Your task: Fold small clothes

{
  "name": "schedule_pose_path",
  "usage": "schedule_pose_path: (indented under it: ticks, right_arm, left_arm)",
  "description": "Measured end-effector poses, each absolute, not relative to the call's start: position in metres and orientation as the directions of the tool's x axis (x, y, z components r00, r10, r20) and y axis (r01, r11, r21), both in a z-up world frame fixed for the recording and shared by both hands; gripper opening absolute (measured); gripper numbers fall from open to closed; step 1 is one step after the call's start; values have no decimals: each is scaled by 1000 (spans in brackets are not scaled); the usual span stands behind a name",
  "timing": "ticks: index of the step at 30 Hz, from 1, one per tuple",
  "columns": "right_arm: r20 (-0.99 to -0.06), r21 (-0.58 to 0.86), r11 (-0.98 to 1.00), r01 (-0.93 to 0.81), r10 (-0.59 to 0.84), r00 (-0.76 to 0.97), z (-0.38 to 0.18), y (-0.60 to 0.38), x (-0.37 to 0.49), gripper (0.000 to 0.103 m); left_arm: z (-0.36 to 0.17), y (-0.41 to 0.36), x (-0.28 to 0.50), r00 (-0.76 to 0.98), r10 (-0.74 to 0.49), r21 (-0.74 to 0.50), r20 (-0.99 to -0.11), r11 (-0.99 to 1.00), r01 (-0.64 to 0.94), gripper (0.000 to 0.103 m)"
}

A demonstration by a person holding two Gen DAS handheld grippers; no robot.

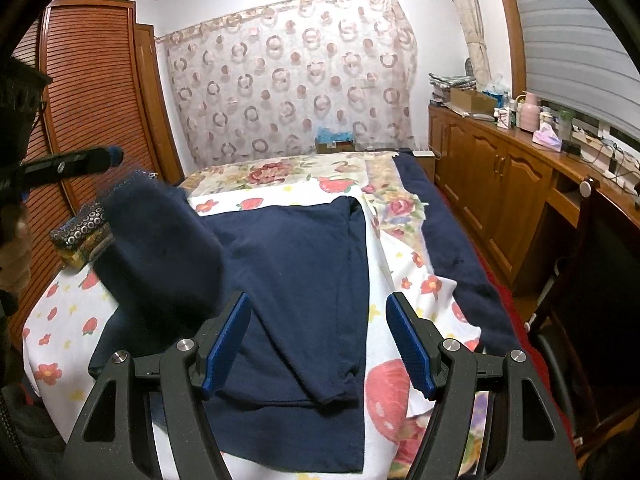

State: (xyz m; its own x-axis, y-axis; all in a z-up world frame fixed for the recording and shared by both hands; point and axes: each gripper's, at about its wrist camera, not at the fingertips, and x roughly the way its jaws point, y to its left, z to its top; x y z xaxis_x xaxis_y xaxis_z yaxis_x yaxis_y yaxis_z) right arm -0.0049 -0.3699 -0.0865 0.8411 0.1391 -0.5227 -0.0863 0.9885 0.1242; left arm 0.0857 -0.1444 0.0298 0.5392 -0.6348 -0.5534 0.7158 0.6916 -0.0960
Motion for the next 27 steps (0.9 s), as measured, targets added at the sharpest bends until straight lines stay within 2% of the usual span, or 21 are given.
schedule_pose_path:
  ticks: [4, 16, 27]
  right_arm:
    - [-521, 120, 988, -95, 144, 841, -80, -371, -1, 72]
    - [-527, 77, 974, -214, 222, 820, -66, -332, 41, 72]
    - [-587, 38, 920, -391, 337, 736, -58, -265, 107, 72]
  left_arm:
    - [19, -125, 85, 585, -596, -89, -550, 738, 669, 66]
    - [-22, -48, 79, 690, -447, -69, -569, 862, 502, 66]
    - [-37, -5, 76, 730, -394, -87, -558, 903, 421, 66]
